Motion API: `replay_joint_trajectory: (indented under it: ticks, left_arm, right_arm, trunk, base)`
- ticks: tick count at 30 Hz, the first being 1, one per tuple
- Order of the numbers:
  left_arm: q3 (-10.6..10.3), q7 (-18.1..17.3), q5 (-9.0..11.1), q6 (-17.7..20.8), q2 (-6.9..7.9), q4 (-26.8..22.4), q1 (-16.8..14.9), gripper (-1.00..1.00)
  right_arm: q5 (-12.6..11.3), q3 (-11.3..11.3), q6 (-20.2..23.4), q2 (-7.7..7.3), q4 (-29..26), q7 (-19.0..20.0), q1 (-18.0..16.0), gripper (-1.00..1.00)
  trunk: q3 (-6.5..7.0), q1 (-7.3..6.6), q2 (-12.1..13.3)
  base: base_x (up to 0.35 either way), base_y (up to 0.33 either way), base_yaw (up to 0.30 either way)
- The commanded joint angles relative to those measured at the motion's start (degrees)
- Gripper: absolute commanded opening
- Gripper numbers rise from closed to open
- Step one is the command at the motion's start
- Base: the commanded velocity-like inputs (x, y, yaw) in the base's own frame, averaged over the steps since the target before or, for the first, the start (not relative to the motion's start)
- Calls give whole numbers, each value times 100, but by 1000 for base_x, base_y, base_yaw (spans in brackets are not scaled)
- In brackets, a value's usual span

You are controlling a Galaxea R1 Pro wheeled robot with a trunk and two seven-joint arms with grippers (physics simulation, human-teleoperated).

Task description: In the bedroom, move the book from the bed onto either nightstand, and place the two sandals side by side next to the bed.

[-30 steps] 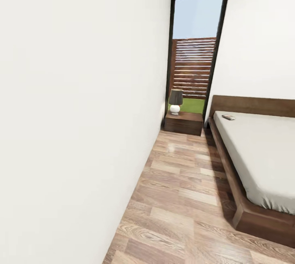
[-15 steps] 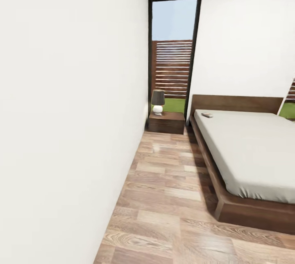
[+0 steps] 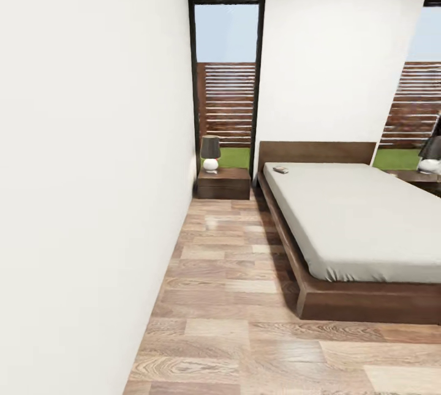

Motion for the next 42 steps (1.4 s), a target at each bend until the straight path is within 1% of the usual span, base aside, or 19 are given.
replay_joint_trajectory:
  ticks: [1, 21, 41, 42]
  left_arm:
    - [-2, 0, 3, -18, 0, 3, -2, 100]
    - [6, 0, 3, -18, 0, 3, -2, 100]
    - [29, -10, 5, -18, 8, -6, -2, 100]
    - [26, -11, 4, 1, -4, -91, -4, 100]
  right_arm:
    - [1, -13, -12, 2, -2, 2, -1, 100]
    - [-15, -13, -12, 2, 0, 3, -4, 100]
    - [-31, -7, -12, 20, 5, 8, -4, 100]
    - [-33, -11, -12, 14, 4, 9, -2, 100]
  trunk:
    - [-3, 0, -3]
    - [49, 0, -3]
    - [53, 0, -3]
    - [53, 0, -3]
  base:
    - [0, 0, -288]
    - [0, 0, -275]
    - [0, 0, -18]
    - [0, 0, 0]
